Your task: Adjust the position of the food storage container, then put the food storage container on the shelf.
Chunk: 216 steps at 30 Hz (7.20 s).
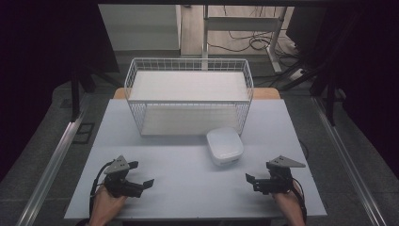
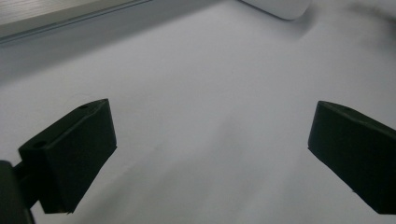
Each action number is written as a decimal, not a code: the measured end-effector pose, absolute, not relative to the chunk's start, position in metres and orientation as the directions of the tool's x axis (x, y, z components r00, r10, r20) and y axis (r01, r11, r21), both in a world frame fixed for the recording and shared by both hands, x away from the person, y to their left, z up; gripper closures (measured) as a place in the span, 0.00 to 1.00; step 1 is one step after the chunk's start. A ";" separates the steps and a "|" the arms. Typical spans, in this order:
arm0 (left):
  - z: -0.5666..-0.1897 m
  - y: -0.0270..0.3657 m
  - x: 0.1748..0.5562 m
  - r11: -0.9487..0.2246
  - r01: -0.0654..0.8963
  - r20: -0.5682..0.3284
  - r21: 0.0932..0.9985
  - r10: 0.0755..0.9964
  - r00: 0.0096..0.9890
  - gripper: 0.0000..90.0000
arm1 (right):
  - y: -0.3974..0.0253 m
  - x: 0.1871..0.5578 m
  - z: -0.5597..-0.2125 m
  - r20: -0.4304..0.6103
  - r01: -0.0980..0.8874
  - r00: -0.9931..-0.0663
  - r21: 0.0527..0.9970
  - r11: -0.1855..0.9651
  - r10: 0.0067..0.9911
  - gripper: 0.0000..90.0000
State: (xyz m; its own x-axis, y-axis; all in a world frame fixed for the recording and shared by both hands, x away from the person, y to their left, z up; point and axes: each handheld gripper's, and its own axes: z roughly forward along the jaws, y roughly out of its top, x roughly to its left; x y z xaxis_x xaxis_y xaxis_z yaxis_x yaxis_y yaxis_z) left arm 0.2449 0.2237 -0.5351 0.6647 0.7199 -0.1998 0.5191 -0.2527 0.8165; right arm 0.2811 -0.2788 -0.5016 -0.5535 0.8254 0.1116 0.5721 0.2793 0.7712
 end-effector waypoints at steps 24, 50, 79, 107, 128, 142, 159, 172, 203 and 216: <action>-0.535 0.227 0.245 -0.220 0.511 -0.224 0.831 0.709 0.669 0.00 | -0.266 0.291 -0.501 0.111 0.552 -0.616 0.767 0.327 0.780 0.00; -0.536 0.227 0.246 -0.226 0.529 -0.218 0.818 0.728 0.650 0.00 | -0.245 0.346 -0.452 0.072 0.548 -0.540 0.787 0.285 0.838 0.51; -0.538 0.224 0.247 -0.246 0.544 -0.233 0.802 0.711 0.664 0.01 | -0.175 0.414 -0.478 0.105 0.582 -0.590 0.742 0.332 0.800 0.99; -0.514 0.189 0.302 -0.303 0.539 -0.172 0.786 0.730 0.662 0.39 | -0.194 0.314 -0.481 0.144 0.550 -0.685 0.745 0.377 0.714 0.99; -0.516 0.144 0.292 -0.367 0.594 -0.260 0.716 0.650 0.714 0.99 | -0.173 0.313 -0.495 0.167 0.562 -0.705 0.724 0.400 0.689 0.99; -0.514 0.157 0.279 -0.328 0.594 -0.231 0.734 0.702 0.674 0.69 | -0.176 0.306 -0.490 0.103 0.514 -0.722 0.742 0.431 0.684 0.92; -0.526 0.182 0.255 -0.320 0.571 -0.222 0.756 0.695 0.684 0.03 | -0.202 0.290 -0.497 0.041 0.442 -0.758 0.766 0.467 0.651 0.10; -0.525 0.185 0.260 -0.299 0.556 -0.217 0.775 0.701 0.679 0.00 | -0.198 0.293 -0.499 0.043 0.455 -0.772 0.734 0.504 0.634 0.01; -0.506 0.132 0.313 -0.346 0.574 -0.259 0.742 0.641 0.722 0.07 | -0.142 0.328 -0.480 0.153 0.540 -0.750 0.705 0.461 0.644 0.06; -0.511 0.138 0.296 -0.302 0.651 -0.427 0.697 0.555 0.714 0.33 | -0.152 0.316 -0.488 0.343 0.651 -0.716 0.643 0.404 0.608 0.34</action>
